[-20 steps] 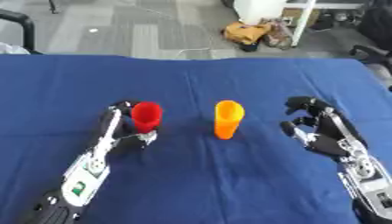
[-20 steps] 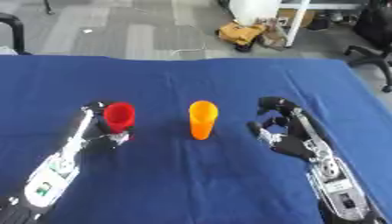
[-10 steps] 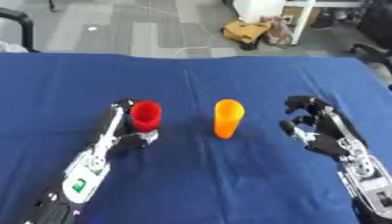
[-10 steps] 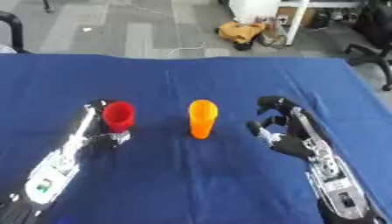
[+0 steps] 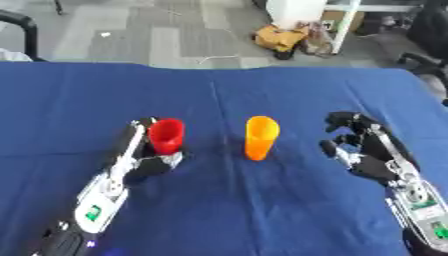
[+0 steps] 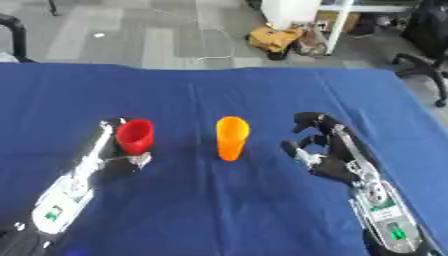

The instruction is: Pour the contents of one cup into another cup.

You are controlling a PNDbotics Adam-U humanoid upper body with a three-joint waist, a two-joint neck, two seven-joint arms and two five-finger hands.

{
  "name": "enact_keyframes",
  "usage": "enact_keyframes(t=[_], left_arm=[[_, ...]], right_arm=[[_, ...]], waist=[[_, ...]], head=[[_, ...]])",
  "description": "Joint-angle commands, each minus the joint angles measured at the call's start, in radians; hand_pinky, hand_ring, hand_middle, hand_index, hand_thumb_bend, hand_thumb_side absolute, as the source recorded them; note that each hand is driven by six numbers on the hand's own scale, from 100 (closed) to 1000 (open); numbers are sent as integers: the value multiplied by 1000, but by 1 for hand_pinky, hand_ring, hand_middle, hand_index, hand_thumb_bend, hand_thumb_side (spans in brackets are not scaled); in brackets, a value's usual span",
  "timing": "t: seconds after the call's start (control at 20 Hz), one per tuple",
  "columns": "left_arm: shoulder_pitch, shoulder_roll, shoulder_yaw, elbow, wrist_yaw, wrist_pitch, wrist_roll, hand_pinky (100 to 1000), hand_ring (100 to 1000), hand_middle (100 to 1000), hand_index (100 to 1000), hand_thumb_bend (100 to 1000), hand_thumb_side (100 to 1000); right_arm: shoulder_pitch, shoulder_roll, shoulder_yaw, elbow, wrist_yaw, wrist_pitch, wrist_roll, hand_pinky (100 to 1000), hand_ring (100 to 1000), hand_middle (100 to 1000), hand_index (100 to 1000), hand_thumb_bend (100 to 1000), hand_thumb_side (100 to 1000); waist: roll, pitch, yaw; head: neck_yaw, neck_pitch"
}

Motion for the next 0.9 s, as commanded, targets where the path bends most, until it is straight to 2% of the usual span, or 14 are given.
enact_keyframes(t=[0.05, 0.5, 0.9], left_arm=[[-3, 21, 8, -63, 48, -5, 43, 172, 355, 373, 695, 100, 139], [69, 102, 8, -280, 133, 59, 54, 169, 352, 369, 696, 100, 136], [119, 124, -9, -498, 182, 135, 5, 182, 358, 373, 697, 100, 145]], right_arm=[[-18, -19, -6, -2, -2, -6, -1, 498, 841, 561, 779, 500, 319], [-26, -60, -22, 78, 24, -28, -35, 492, 843, 559, 775, 504, 317], [-87, -113, 1, 211, 147, -127, -74, 523, 870, 587, 789, 547, 375]], waist=[[5, -17, 4], [25, -30, 27], [41, -42, 49]], head=[[-3, -5], [-11, 5], [-21, 18]])
